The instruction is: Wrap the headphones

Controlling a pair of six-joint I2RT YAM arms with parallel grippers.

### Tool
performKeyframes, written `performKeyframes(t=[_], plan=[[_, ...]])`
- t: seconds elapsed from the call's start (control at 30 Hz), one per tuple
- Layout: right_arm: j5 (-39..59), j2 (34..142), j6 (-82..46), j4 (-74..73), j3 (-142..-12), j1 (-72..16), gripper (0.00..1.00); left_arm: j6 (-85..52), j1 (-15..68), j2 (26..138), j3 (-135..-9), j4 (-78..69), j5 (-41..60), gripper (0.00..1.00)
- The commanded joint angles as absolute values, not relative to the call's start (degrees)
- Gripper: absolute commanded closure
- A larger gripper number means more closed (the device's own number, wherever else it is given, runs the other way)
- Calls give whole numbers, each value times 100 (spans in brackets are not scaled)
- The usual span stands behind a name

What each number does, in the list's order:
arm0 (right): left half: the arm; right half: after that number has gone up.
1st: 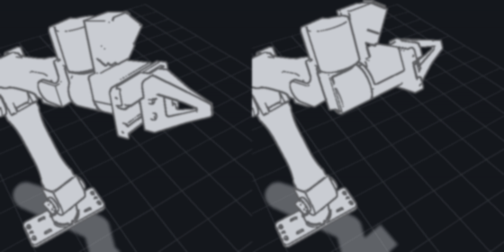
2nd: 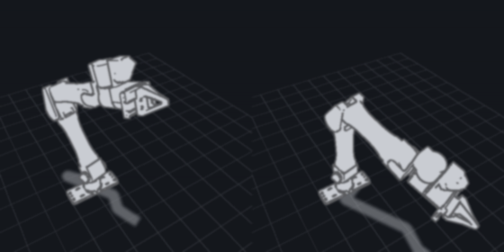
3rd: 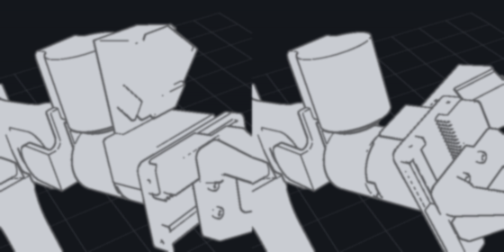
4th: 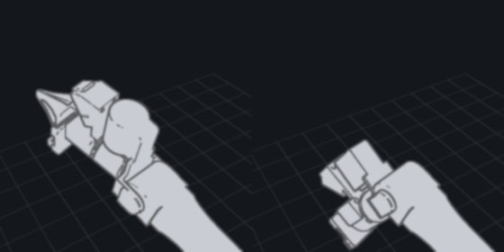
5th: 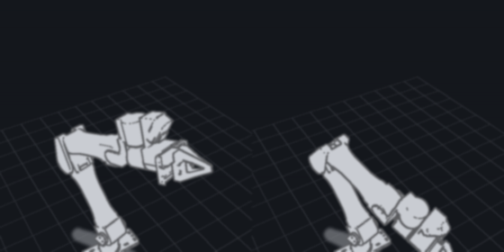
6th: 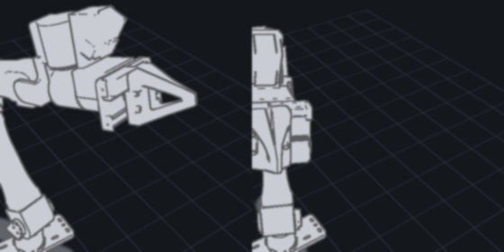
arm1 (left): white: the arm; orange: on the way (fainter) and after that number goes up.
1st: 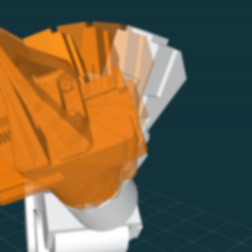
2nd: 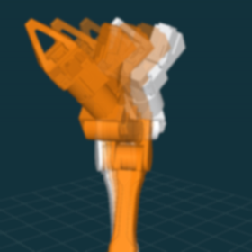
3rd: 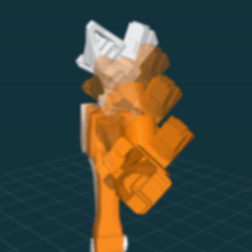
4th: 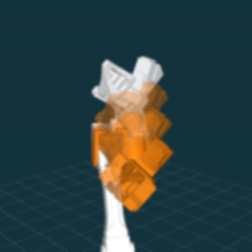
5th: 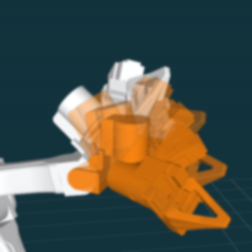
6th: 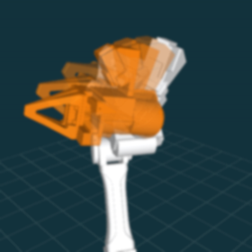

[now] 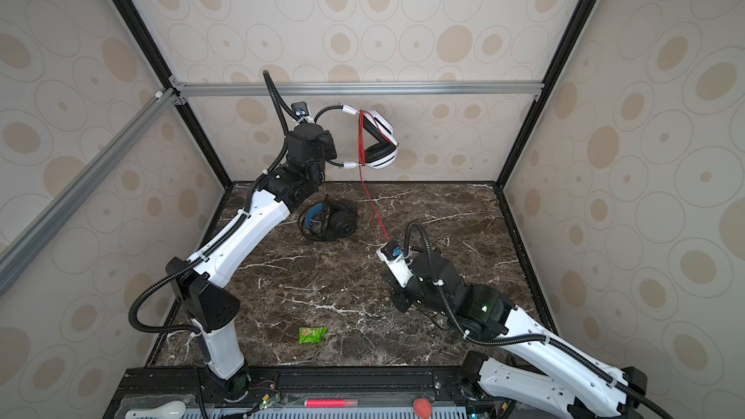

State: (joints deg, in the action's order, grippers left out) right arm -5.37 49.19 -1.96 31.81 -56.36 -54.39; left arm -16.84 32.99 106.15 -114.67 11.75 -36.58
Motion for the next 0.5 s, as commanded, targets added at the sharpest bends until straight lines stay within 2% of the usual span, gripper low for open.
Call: performKeyframes(t=[0.0, 0.2, 0.37, 0.47], plan=[[-865, 5042, 218, 3588, -6176, -5546, 100, -1242, 3272, 10456, -11227, 544, -3918, 100], [-1073, 5506, 955, 3826, -7228, -5554, 100, -737, 3387, 10104, -10187, 323, -3727, 100], [-1929, 5919, 1647, 3912, -7890, -5498, 100, -25, 3717, 9684, -9467, 347, -3521, 100], [-1977, 6161, 1885, 3916, -8301, -5208, 100, 267, 3857, 9367, -9069, 599, -3129, 100]])
